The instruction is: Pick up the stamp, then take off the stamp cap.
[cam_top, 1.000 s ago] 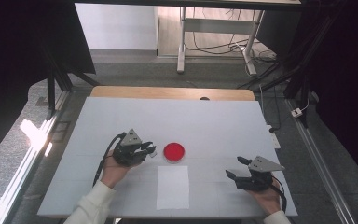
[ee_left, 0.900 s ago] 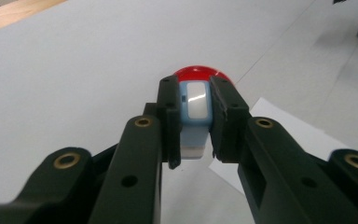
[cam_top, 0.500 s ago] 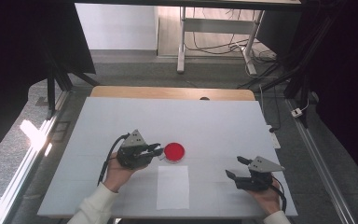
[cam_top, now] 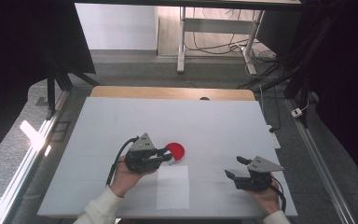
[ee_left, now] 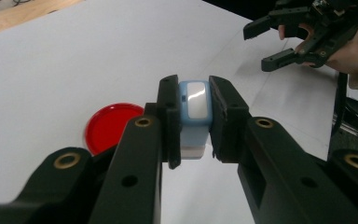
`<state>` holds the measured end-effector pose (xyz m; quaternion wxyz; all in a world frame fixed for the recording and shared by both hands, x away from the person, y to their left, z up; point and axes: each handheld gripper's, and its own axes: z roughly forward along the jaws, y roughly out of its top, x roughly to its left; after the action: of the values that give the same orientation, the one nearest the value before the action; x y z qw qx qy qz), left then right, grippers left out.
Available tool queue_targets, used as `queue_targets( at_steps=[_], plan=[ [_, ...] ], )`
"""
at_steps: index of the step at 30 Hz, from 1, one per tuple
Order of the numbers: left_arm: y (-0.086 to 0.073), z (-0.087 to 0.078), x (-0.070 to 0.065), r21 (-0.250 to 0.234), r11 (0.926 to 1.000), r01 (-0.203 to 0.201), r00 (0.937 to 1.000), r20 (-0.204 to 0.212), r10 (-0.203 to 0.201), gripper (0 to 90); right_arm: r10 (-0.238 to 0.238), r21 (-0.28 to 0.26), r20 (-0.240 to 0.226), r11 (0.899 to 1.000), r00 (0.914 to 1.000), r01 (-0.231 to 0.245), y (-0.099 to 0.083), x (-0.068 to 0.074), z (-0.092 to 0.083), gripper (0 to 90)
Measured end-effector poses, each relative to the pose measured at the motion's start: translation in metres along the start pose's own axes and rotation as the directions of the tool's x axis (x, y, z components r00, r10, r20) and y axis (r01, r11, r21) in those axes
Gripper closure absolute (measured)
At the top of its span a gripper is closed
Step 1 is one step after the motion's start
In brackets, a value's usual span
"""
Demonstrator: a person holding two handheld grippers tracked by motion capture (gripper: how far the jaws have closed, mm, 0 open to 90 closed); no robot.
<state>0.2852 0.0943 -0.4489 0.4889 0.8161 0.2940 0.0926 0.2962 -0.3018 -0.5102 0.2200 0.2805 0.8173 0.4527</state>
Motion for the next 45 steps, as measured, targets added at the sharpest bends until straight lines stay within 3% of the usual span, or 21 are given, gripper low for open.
queue_targets(
  at_steps=[17, 45],
  plan=[
    [0.007, 0.021, -0.002, -0.011, 0.9999, 0.006, 0.9997, 0.025, -0.006, 75.0, 0.003, -0.012, -0.007, 1.000, 1.0000, -0.003, 0.002, 0.003, 0.003, 27.9],
    [0.008, 0.022, 0.001, -0.038, 0.9990, 0.024, 0.9997, -0.004, -0.024, 75.0, -0.006, -0.018, -0.011, 1.000, 0.9999, 0.006, 0.005, 0.011, 0.003, 28.0]
  ],
)
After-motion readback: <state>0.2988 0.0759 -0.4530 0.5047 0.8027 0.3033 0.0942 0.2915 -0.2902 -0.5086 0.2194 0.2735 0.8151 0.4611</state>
